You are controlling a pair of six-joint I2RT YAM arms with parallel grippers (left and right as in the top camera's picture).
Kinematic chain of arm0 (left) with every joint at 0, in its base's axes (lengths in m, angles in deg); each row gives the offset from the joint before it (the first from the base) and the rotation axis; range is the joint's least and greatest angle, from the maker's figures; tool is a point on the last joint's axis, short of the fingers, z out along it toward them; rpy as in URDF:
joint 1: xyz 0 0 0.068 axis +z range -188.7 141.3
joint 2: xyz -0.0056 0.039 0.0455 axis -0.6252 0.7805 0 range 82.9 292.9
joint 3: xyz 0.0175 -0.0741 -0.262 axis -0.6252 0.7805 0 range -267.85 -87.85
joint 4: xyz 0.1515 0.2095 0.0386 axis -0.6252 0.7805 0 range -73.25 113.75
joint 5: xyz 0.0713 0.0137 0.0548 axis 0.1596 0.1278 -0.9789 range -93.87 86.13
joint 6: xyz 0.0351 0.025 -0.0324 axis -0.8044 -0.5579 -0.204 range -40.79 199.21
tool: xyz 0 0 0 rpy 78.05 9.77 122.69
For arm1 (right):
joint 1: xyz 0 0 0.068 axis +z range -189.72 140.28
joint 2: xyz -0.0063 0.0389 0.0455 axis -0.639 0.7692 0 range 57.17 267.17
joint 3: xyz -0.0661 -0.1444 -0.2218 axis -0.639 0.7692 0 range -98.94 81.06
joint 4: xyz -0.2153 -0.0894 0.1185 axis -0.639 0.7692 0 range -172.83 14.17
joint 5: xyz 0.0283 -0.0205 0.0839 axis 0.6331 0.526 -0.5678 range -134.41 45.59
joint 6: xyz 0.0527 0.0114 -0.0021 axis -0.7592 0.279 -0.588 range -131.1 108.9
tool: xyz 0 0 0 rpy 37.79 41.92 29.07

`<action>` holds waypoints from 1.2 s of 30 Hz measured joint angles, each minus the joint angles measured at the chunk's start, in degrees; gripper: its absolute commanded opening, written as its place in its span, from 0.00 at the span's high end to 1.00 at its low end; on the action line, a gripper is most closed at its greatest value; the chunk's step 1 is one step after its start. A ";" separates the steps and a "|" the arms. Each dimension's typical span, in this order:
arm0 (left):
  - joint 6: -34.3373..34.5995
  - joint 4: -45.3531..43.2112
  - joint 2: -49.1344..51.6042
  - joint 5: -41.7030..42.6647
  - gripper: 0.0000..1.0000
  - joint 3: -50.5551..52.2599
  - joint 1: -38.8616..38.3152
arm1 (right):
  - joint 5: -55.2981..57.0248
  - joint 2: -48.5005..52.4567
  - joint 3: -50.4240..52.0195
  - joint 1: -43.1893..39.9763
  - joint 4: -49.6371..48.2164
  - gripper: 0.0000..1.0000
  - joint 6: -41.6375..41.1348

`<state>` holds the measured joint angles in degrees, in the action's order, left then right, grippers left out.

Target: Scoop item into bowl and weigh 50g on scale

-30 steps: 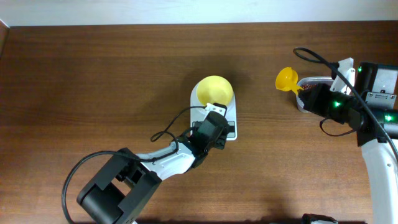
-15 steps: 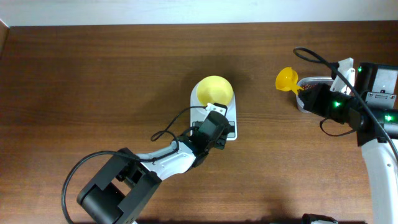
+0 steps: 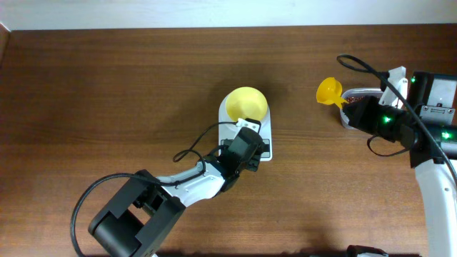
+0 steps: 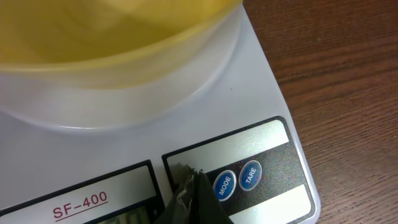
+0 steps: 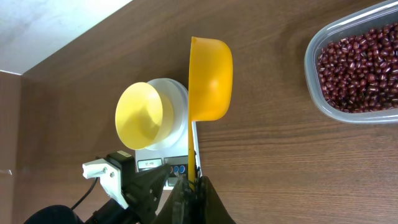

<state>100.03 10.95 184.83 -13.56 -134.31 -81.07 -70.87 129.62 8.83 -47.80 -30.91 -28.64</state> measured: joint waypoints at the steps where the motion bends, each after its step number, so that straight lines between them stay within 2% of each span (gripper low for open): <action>1: 0.00 0.13 0.00 0.00 1.00 -0.02 0.00 | 0.00 0.00 0.00 0.00 -0.02 0.96 0.02; 36: 0.00 7.56 1.03 -0.35 1.00 -3.02 -0.33 | 0.00 0.00 0.00 0.00 0.63 0.96 0.90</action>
<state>100.03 18.51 185.85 -13.91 -137.32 -81.39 -70.87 129.62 8.83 -47.80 -30.27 -27.75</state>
